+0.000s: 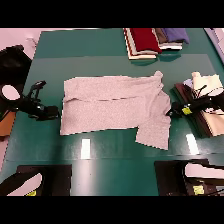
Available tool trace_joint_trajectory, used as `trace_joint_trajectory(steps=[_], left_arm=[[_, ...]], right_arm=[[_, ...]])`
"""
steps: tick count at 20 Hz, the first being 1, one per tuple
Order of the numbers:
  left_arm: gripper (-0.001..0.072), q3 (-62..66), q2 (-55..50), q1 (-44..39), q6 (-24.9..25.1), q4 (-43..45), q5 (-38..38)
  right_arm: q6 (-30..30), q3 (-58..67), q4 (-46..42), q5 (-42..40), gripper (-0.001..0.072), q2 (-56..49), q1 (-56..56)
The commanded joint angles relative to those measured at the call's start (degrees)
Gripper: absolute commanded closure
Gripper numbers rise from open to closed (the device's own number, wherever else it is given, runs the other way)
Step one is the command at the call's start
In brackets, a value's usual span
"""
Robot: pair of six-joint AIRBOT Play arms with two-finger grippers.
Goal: Fold the shirts.
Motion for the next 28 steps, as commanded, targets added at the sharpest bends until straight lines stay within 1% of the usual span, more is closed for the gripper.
trace_joint_trajectory(steps=[1, 4, 6, 8, 11, 12, 13, 14, 15, 17, 20, 22, 25, 28], left_arm=[[0.0263, -4.7, 0.0, 0.0, -0.1, 1.2, 0.9], [0.0263, -10.6, 0.0, 0.0, -0.5, -0.1, 3.7], [0.0264, -13.6, 0.0, 0.0, -0.4, -4.2, 6.1], [0.0264, -15.3, 0.0, 0.0, 0.0, -8.0, 8.7], [0.0267, -16.3, 0.0, -0.2, 0.0, -9.9, 9.7], [0.0332, -16.3, 0.0, -0.2, 0.0, -10.1, 9.7], [0.0482, -16.3, 0.0, -0.2, 0.0, -10.2, 9.9], [0.0661, -16.2, 0.0, -0.2, 0.0, -10.4, 9.9], [0.0686, -15.9, 0.0, -0.2, 0.0, -10.4, 9.7], [0.0687, -13.1, 1.6, -0.2, 0.0, -10.4, 8.9], [0.0686, -3.7, 9.3, -0.2, 0.0, -9.8, 9.0], [0.0686, 5.8, 14.9, -0.2, -0.1, -8.7, 9.0], [0.0686, 22.7, 20.5, -0.2, -0.5, -7.6, 9.4], [0.0687, 39.5, 23.0, -0.2, -0.5, -7.0, 10.1]], right_arm=[[-0.7, -0.1, 0.6, -0.7, 0.0699, 2.8, 0.8], [-0.7, -0.1, 0.6, -1.3, 0.0699, 5.2, 0.8], [-0.7, -0.1, 0.8, -1.1, 0.0699, 5.5, 0.8], [-0.7, -0.1, 0.8, -0.7, 0.0699, 5.5, 0.8], [-0.7, -0.1, 0.8, 0.3, 0.0699, 5.5, 0.8], [-0.6, -0.1, 0.8, 0.3, 0.0699, 5.5, 0.8], [-0.7, -0.1, 0.8, 0.4, 0.0700, 5.5, 0.8], [-0.7, -0.1, 0.8, 0.5, 0.0700, 5.5, 0.8], [-0.6, 0.0, 1.1, 0.9, 0.0700, 5.5, 0.8], [-0.6, 1.3, 1.3, 2.9, 0.0700, 5.7, 0.8], [-0.6, 7.3, 1.3, 5.3, 0.0700, 9.7, 0.8], [-0.6, 13.9, 1.3, 5.8, 0.0700, 14.8, 0.8], [-0.6, 26.3, 1.3, 6.1, 0.0700, 22.9, 0.8], [-0.5, 37.8, 1.2, 2.7, 0.0700, 29.6, 0.8]])
